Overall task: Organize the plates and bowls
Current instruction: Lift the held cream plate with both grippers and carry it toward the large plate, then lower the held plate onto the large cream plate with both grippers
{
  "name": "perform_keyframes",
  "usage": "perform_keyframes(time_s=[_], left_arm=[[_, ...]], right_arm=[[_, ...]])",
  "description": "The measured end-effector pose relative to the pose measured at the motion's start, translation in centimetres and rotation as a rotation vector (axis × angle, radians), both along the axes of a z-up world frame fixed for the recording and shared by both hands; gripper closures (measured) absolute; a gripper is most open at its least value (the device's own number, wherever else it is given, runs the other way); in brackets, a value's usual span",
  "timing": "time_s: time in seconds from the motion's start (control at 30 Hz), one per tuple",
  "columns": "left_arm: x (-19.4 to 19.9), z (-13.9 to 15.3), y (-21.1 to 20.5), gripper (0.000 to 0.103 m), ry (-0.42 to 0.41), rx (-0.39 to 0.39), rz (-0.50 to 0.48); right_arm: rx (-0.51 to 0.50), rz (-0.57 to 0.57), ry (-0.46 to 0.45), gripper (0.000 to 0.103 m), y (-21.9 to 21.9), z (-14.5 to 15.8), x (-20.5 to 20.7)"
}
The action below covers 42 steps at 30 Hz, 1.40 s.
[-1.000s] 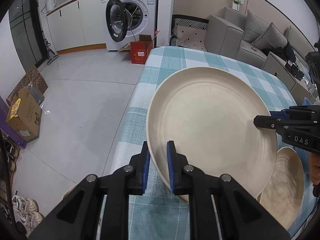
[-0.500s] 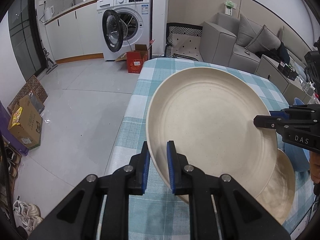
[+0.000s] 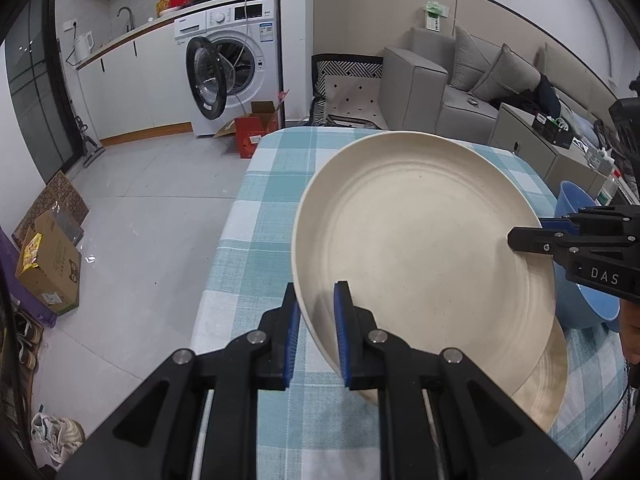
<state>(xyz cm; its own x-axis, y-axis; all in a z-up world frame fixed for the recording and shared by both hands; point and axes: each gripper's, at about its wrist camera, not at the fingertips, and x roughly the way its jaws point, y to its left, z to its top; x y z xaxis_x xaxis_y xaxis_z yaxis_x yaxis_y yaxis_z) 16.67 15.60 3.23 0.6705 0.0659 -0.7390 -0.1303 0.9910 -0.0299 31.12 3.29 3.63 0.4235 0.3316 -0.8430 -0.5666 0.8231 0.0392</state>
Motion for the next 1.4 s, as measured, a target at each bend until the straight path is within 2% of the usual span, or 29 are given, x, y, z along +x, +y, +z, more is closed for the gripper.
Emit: perform_keyframes(time_s=[0.6,1.03,1.4], left_arm=[[-2.7,0.3,-5.6,0.089,-0.011,0.021,-0.071],[-4.3,-0.6,-8.1,0.089,0.000,0.035,-0.099],[-4.8,-1.4,-8.5,0.089,0.012,0.029,-0.107]], right_arm=[[-0.003,-0.039,-0.020,0.085,-6.1,0.1,-5.7],[-0.017,-0.054,-0.016,0.085,-8.4,-0.9,-8.4],[-0.036,-0.043,-0.022,0.085,-8.9,-1.6,-10.0]])
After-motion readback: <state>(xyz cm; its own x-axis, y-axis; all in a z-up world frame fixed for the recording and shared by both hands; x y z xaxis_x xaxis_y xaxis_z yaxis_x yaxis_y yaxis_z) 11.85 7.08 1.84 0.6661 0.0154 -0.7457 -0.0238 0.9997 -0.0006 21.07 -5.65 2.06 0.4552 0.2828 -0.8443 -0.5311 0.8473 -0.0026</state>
